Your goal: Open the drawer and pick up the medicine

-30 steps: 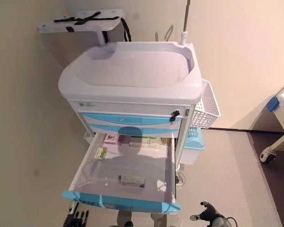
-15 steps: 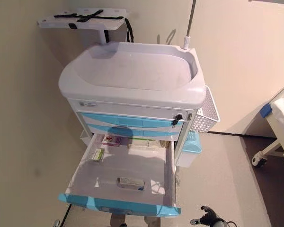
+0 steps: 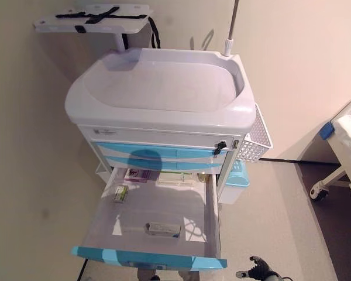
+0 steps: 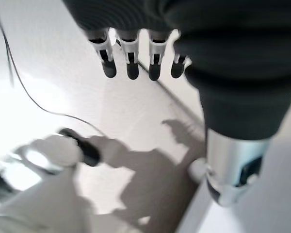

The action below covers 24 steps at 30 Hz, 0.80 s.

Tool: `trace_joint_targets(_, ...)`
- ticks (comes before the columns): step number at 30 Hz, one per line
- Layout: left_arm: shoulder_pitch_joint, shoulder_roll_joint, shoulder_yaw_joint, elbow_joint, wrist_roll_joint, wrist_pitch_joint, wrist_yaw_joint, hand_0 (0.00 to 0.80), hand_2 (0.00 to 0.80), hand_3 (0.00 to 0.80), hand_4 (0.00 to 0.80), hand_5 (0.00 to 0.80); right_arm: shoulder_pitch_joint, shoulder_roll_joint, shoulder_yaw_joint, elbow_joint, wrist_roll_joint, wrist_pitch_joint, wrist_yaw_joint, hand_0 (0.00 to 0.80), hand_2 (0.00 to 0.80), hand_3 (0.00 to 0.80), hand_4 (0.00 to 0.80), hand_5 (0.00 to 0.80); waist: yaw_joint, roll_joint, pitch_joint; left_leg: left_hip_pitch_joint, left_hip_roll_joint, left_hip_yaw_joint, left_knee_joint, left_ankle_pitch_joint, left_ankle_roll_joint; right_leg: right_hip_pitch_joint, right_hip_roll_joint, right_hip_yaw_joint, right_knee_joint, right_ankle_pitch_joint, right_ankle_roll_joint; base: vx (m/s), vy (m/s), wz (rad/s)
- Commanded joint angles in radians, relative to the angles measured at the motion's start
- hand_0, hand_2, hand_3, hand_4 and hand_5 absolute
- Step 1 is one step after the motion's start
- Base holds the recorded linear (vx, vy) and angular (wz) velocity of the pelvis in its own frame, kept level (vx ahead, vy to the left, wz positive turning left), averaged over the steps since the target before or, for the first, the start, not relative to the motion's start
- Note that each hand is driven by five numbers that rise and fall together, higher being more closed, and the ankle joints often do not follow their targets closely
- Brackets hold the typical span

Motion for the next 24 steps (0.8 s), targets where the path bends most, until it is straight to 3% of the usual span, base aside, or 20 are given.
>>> trace_joint_targets(1,-0.02,0.008,-0.024,0.022,0.142,-0.005,0.003,0.0,0.0,0.0,0.0,0.0,-0.034,-0.02,-0.019,0.011,0.056,-0.025,-0.033,0.0,0.0,0.0,0.0,0.0,-0.011,-0.027,-0.009,-0.011,-0.082,0.041,-0.064,0.034,0.06,0.03,-0.028,0.06,-0.094,0.131,0.091,-0.012,0.038,-0.2)
trace_joint_targets(4,-0.026,0.011,-0.093,0.022,0.287,0.0,0.013,0.0,0.0,0.0,0.0,0.0,-0.014,-0.063,-0.059,-0.048,0.078,-0.035,-0.033,0.0,0.0,0.0,0.0,0.0,-0.025,-0.031,-0.006,-0.014,-0.08,0.063,-0.069,0.035,0.059,0.02,-0.031,0.078,-0.102,0.148,0.1,-0.01,0.035,-0.21)
trace_joint_targets(9,-0.024,0.013,-0.148,0.019,0.378,-0.003,0.019,0.0,0.0,0.0,0.0,0.0,0.026,-0.123,-0.118,-0.189,0.139,-0.045,-0.001,0.0,0.0,0.0,0.0,0.0,-0.041,-0.042,0.004,-0.016,-0.08,0.079,-0.071,0.033,0.061,0.005,-0.035,0.096,-0.09,0.153,0.108,-0.015,0.043,-0.25)
trace_joint_targets(10,-0.023,0.009,-0.159,0.019,0.409,0.001,0.02,0.0,0.0,0.0,0.0,0.0,0.053,-0.153,-0.153,-0.337,0.171,-0.047,0.017,0.0,0.0,0.0,0.0,0.0,-0.049,-0.049,0.009,-0.018,-0.082,0.086,-0.071,0.032,0.063,-0.004,-0.037,0.104,-0.083,0.155,0.11,-0.023,0.035,-0.13)
trace_joint_targets(11,-0.023,0.009,-0.16,0.019,0.409,0.001,0.02,0.0,0.0,0.0,0.0,0.0,0.054,-0.153,-0.154,-0.338,0.17,-0.046,0.017,0.0,0.0,0.0,0.0,0.0,-0.048,-0.048,0.009,-0.018,-0.082,0.086,-0.071,0.032,0.063,-0.005,-0.037,0.105,-0.082,0.154,0.11,-0.033,0.052,-0.13)
trace_joint_targets(13,-0.019,0.01,-0.185,0.019,0.472,-0.003,0.022,0.0,0.0,0.0,0.0,0.0,0.105,-0.209,-0.208,-0.621,0.221,-0.069,0.057,0.0,0.0,0.0,0.0,0.0,-0.065,-0.056,0.024,-0.021,-0.082,0.107,-0.07,0.03,0.066,-0.024,-0.038,0.128,-0.07,0.16,0.117,-0.036,0.047,-0.14)
trace_joint_targets(15,-0.019,0.009,-0.188,0.014,0.482,-0.002,0.02,0.0,0.0,0.0,0.0,0.0,0.129,-0.227,-0.223,-0.726,0.229,-0.078,0.074,0.0,0.0,0.0,0.0,0.0,-0.066,-0.056,0.027,-0.022,-0.082,0.115,-0.069,0.028,0.066,-0.03,-0.038,0.135,-0.067,0.162,0.119,-0.033,0.046,-0.37)
trace_joint_targets(16,-0.011,0.011,-0.194,0.002,0.514,-0.008,0.019,0.0,0.0,0.0,0.0,0.0,0.161,-0.27,-0.24,-0.893,0.284,-0.108,0.13,0.0,0.0,0.0,0.0,0.0,-0.071,-0.058,0.037,-0.024,-0.082,0.131,-0.068,0.027,0.068,-0.044,-0.04,0.151,-0.063,0.168,0.125,-0.036,0.057,-0.32)
trace_joint_targets(17,-0.011,0.011,-0.195,0.002,0.514,-0.008,0.019,0.0,0.0,0.0,0.0,0.0,0.164,-0.27,-0.242,-0.896,0.284,-0.106,0.13,0.0,0.0,0.0,0.0,0.0,-0.069,-0.058,0.036,-0.023,-0.082,0.132,-0.068,0.027,0.068,-0.044,-0.04,0.152,-0.063,0.168,0.125,-0.045,0.06,-0.32)
trace_joint_targets(18,-0.007,0.014,-0.184,-0.007,0.51,-0.011,0.015,0.0,0.0,0.0,0.0,0.0,0.195,-0.311,-0.247,-1.054,0.334,-0.123,0.189,0.0,0.0,0.0,0.0,0.0,-0.067,-0.062,0.041,-0.029,-0.083,0.14,-0.066,0.027,0.068,-0.053,-0.04,0.159,-0.06,0.17,0.127,-0.02,0.021,-0.31)
trace_joint_targets(21,-0.003,0.02,-0.173,-0.007,0.511,-0.014,0.009,0.0,0.0,0.0,0.0,0.0,0.216,-0.358,-0.251,-1.194,0.4,-0.134,0.247,0.0,0.0,0.0,0.0,0.0,-0.061,-0.067,0.045,-0.032,-0.083,0.141,-0.066,0.028,0.068,-0.059,-0.042,0.16,-0.059,0.172,0.128,-0.024,0.012,-0.13)
trace_joint_targets(24,0.002,0.031,-0.179,-0.019,0.52,-0.024,0.004,0.0,0.0,0.0,0.0,0.0,0.189,-0.437,-0.202,-1.365,0.578,-0.128,0.354,0.0,0.0,0.0,0.0,0.0,-0.043,-0.078,0.046,-0.041,-0.085,0.137,-0.066,0.03,0.067,-0.059,-0.044,0.153,-0.072,0.175,0.127,0.0,0.0,0.0)
